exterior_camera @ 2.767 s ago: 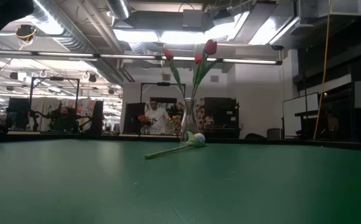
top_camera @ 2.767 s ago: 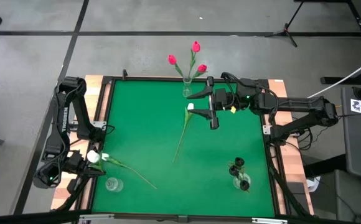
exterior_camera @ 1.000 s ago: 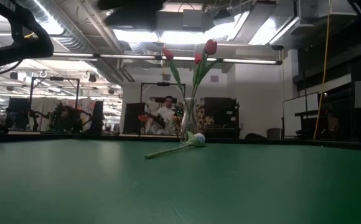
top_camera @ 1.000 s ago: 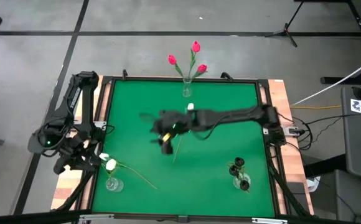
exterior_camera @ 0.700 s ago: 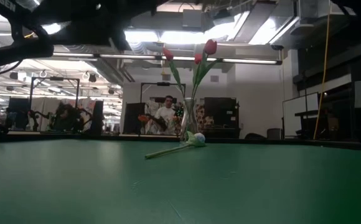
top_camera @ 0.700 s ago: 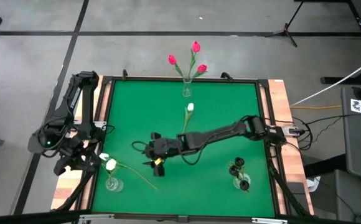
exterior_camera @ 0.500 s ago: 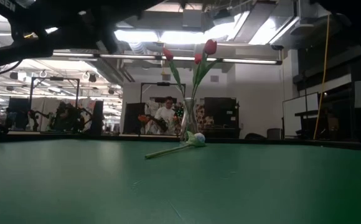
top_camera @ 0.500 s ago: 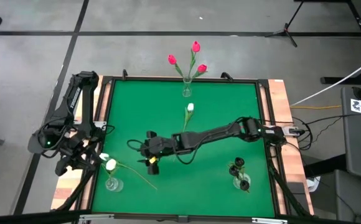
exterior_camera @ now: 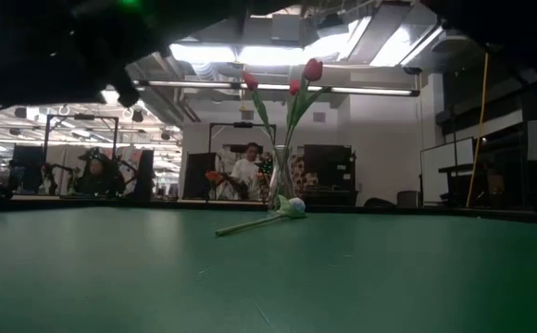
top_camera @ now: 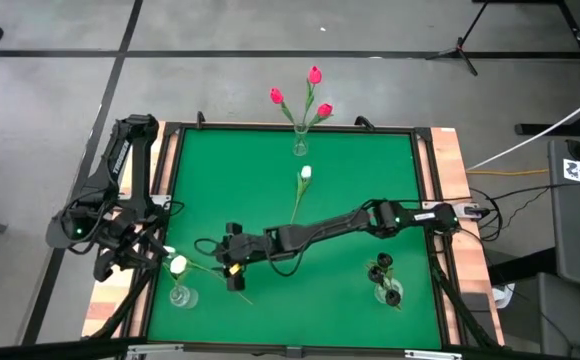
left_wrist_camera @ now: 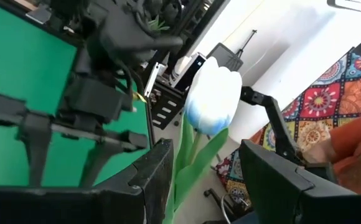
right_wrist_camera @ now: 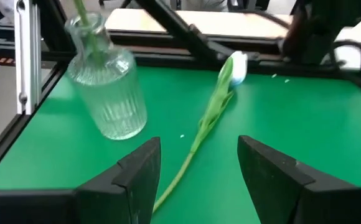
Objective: Sort flowers into vase by color
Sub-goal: Put the bottom white tulip into the bottom left transparent vase
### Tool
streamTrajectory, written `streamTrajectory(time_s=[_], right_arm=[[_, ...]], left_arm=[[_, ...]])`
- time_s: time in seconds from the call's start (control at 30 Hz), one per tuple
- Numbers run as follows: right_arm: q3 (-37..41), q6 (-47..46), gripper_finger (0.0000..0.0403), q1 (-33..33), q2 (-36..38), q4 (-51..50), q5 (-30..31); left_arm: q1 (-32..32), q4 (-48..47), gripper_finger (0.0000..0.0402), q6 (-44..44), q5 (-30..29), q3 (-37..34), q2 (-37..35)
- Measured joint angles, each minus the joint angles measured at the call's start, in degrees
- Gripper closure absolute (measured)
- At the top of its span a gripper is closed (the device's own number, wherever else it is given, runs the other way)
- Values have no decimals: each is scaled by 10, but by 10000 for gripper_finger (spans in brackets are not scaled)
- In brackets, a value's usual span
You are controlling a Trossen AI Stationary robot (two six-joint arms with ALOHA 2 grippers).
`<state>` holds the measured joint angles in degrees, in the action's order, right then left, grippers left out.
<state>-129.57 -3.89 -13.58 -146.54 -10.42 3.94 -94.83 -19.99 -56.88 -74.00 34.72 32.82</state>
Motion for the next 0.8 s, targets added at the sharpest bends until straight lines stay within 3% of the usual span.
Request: streamTrajectory(time_s=[0.27, 0.8], right_arm=[[-2, -11, 189, -20, -30, 9, 45], [-2, -45, 189, -30, -70, 15, 45]], left_arm=[[0, -10, 222, -1, 0, 0, 0], [0, -22, 222, -17, 0, 0, 0]])
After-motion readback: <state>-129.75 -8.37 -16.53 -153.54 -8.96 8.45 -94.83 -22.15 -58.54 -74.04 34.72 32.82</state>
